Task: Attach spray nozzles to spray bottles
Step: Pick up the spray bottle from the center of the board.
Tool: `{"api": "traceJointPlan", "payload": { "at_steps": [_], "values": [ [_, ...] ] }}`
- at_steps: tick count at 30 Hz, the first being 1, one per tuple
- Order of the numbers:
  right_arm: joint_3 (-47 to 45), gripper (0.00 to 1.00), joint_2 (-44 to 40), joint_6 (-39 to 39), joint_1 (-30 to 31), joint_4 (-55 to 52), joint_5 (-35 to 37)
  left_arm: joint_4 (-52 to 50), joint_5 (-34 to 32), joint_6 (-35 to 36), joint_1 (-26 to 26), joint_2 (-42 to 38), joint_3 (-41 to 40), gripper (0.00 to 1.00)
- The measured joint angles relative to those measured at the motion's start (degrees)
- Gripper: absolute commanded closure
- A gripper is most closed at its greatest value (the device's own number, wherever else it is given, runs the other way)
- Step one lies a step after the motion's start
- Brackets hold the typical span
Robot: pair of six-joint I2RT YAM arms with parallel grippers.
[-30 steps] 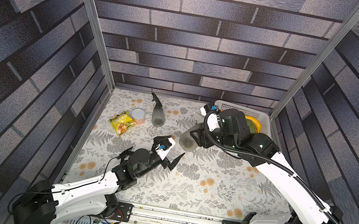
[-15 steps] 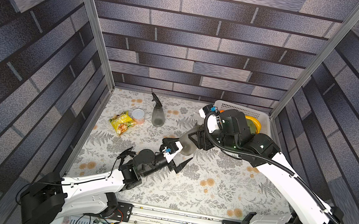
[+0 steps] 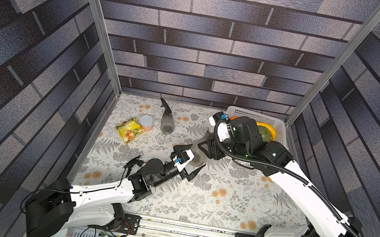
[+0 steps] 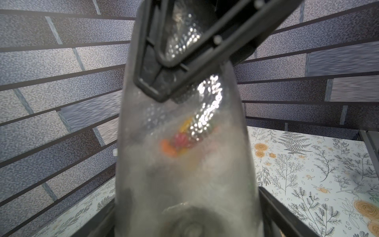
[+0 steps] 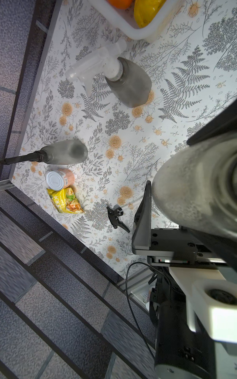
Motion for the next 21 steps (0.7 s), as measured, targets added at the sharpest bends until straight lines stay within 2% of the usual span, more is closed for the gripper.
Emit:
{"api": "traceJointPlan", "payload": {
  "at_steps": [12, 15, 21],
  "values": [
    [-0.1, 0.4, 0.0, 0.7, 0.0, 0.4, -1.1, 0.0, -0.6, 0.1, 0.0, 0.0, 0.0, 0.15],
    [-0.2, 0.41, 0.0, 0.8, 0.0, 0.4, -1.2, -0.2, -0.6, 0.3, 0.0, 0.0, 0.0, 0.0],
    [-0.3, 0.42, 0.0, 1.0, 0.0, 1.4, -1.5, -3.3, -1.2, 0.1, 0.0, -0.3, 0.2, 0.0]
  ]
}}
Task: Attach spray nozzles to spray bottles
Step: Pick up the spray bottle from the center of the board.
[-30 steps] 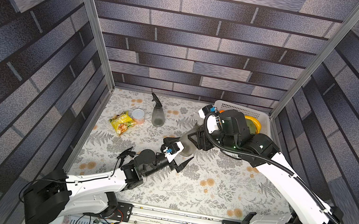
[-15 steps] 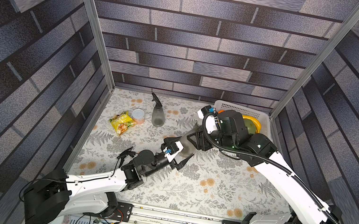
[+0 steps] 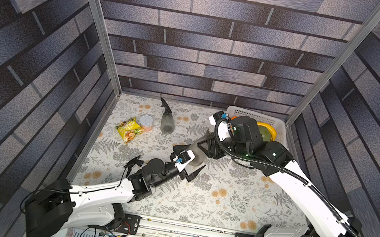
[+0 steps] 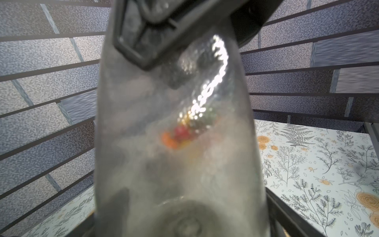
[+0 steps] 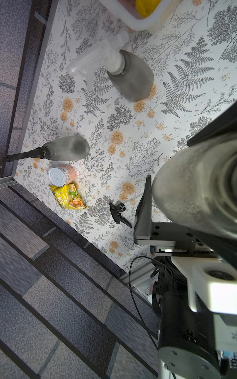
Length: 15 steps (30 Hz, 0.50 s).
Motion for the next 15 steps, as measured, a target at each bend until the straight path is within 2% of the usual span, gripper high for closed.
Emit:
{"api": "traceJointPlan", "payload": {
  "at_steps": [5, 10, 12, 15],
  "values": [
    [0.0, 0.42, 0.0, 0.0, 0.0, 0.3, 0.0, 0.9, -0.9, -0.2, 0.0, -0.4, -0.2, 0.02],
    [-0.3, 0.42, 0.0, 0.2, 0.0, 0.6, -0.7, 1.4, -1.0, -0.2, 0.0, -1.3, -0.2, 0.11],
    [-0.5, 0.42, 0.0, 0.5, 0.0, 0.8, -0.9, 1.4, -1.0, -0.2, 0.0, -1.3, -0.2, 0.1],
    [-0.5, 0.42, 0.0, 0.6, 0.0, 0.9, -1.1, 1.4, -1.0, -0.2, 0.0, -1.2, -0.2, 0.03]
  ]
}}
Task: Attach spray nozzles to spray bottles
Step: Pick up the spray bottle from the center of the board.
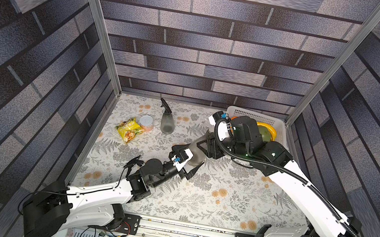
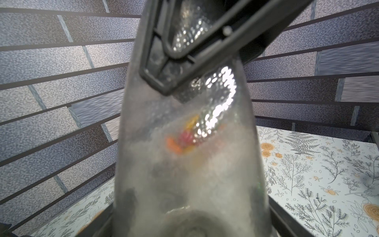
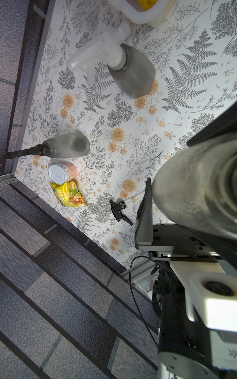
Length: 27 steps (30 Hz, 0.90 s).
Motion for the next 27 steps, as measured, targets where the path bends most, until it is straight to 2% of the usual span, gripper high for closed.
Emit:
{"api": "traceJointPlan", "payload": {
  "at_steps": [4, 7, 11, 19, 23, 27],
  "values": [
    [0.0, 0.42, 0.0, 0.3, 0.0, 0.4, -0.5, 0.0, 0.0, -0.2, 0.0, 0.7, 0.0, 0.05],
    [0.0, 0.42, 0.0, 0.4, 0.0, 0.4, -0.8, 0.0, -0.2, -0.2, 0.0, 0.8, 0.0, 0.13],
    [0.0, 0.41, 0.0, 0.4, 0.0, 0.5, -0.9, 0.0, -0.2, -0.2, 0.0, 0.8, 0.0, 0.17],
    [0.0, 0.27, 0.0, 1.1, 0.0, 1.2, -1.4, -0.4, -0.9, -0.1, 0.0, 0.2, 0.0, 0.16],
    [0.0, 0.26, -0.9, 1.0, 0.0, 1.8, -1.2, -1.0, -3.0, -0.4, 0.3, -1.5, -0.3, 0.16],
    [0.5, 0.25, -4.6, 0.3, 0.2, 1.9, 1.9, -4.6, -7.0, -1.8, 0.9, -7.3, -0.7, 0.18]
  ]
}}
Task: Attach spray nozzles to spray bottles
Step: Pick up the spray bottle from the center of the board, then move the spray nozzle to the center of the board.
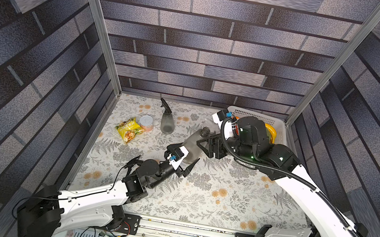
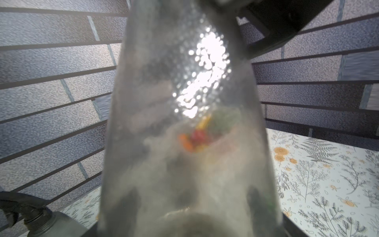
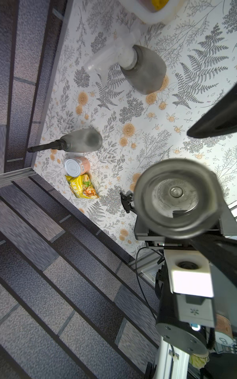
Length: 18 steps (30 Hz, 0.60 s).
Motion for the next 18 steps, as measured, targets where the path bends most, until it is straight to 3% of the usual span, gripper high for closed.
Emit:
{"api": "traceJointPlan", "payload": {
  "at_steps": [4, 10, 13, 18],
  "values": [
    [-0.3, 0.29, -4.7, -1.0, 0.0, 0.6, 3.9, -4.0, -4.5, -1.5, 0.8, -8.1, 0.0, 0.18],
    [-5.0, 0.53, -3.4, -3.6, 0.0, 3.7, 4.9, -14.0, -9.4, -2.1, 1.2, -19.7, 2.3, 0.18],
    [-6.2, 0.57, 4.4, -4.2, 1.3, 5.2, 3.7, -18.8, -10.3, -2.1, 1.2, -24.6, 4.5, 0.18],
    [-1.9, 0.56, 24.9, -7.7, 8.8, 4.2, 6.7, -24.8, -11.6, -1.6, 1.2, -30.7, 8.3, 0.18]
  ]
}}
